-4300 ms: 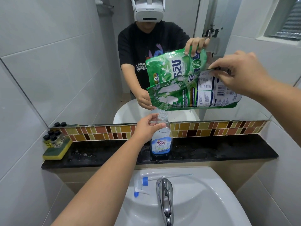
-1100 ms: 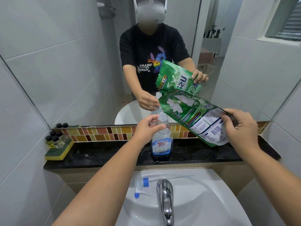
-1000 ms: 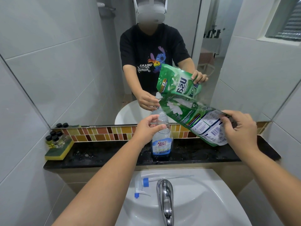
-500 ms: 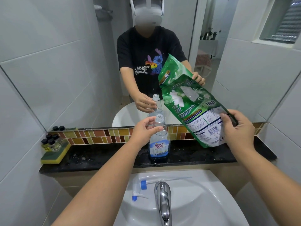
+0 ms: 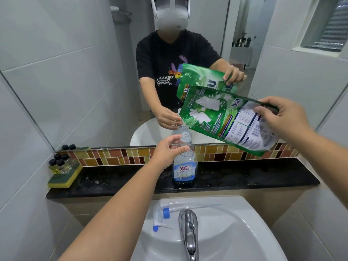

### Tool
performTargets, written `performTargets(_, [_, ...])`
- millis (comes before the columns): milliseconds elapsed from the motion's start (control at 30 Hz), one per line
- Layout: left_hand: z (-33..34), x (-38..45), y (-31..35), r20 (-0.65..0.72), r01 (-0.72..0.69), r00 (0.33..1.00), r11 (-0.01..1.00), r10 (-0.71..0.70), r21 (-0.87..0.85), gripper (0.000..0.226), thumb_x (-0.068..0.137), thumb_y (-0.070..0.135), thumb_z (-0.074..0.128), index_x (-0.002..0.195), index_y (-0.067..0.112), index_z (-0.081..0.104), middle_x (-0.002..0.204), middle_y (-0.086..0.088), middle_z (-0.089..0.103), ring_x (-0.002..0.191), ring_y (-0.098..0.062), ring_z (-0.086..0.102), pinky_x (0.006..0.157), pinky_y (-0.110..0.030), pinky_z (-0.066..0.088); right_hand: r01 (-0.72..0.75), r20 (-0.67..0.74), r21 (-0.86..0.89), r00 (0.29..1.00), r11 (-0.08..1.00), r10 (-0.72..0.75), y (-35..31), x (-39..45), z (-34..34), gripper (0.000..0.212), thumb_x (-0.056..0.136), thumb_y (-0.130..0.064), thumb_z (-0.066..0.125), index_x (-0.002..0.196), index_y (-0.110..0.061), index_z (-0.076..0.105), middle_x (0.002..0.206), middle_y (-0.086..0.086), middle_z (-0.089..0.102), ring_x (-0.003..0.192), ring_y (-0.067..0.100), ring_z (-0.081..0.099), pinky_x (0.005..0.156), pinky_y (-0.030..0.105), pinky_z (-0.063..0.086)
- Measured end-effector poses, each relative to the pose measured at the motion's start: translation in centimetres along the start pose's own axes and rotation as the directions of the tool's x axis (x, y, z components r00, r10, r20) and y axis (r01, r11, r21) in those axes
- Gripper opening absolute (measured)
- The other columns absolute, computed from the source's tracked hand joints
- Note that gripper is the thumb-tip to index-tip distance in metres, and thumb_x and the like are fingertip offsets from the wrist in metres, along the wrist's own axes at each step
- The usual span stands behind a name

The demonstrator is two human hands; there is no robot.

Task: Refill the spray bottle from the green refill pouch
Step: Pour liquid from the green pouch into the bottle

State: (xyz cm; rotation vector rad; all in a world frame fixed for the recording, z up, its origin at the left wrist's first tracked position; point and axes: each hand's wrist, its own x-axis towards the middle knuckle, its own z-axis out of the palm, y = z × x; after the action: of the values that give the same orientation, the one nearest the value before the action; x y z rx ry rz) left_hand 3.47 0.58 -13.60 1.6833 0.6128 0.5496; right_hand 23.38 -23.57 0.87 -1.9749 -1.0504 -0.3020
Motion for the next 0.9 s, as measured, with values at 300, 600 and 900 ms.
performTargets(300, [0.1, -0.2, 0.0, 0.006, -0.019, 1.000, 1.000, 0.019, -0.018, 0.055, 0.076, 0.033, 0.082, 0.125, 0.028, 0.058, 0.122, 0.003, 0.065, 0.110, -0.015, 0.063, 0.093, -0.041, 0.055, 0.139, 0.144, -0.114, 0.982, 0.984, -0.122, -2.5, 1.9, -0.2, 0.007, 0.088, -0.029, 0.064, 0.093, -0.027, 0.068, 0.076, 0.000, 0.067, 0.067, 0.014, 0.057, 0.053, 0.024, 0.036])
performTargets(600, [-0.1, -0.2, -0.1, 0.002, -0.021, 1.000, 1.000, 0.021, -0.021, 0.063, 0.076, 0.035, 0.082, 0.131, 0.024, 0.055, 0.121, 0.007, 0.062, 0.106, -0.008, 0.061, 0.083, -0.025, 0.055, 0.270, 0.154, -0.231, 0.959, 0.935, -0.238, -4.6, 3.3, -0.3, 0.012, 0.087, -0.031, 0.064, 0.094, -0.024, 0.071, 0.067, -0.006, 0.059, 0.058, 0.013, 0.045, 0.072, 0.038, 0.038])
performTargets(900, [-0.1, 0.0, -0.5, -0.003, -0.023, 1.000, 0.999, 0.023, -0.045, 0.064, 0.073, 0.036, 0.084, 0.130, 0.026, 0.057, 0.122, 0.006, 0.062, 0.106, -0.008, 0.062, 0.087, -0.030, 0.055, 0.357, 0.155, -0.281, 0.933, 0.891, -0.325, -6.0, 3.8, -0.6, 0.009, 0.086, -0.028, 0.066, 0.091, -0.023, 0.071, 0.066, -0.022, 0.048, 0.063, 0.020, 0.043, 0.074, 0.041, 0.038])
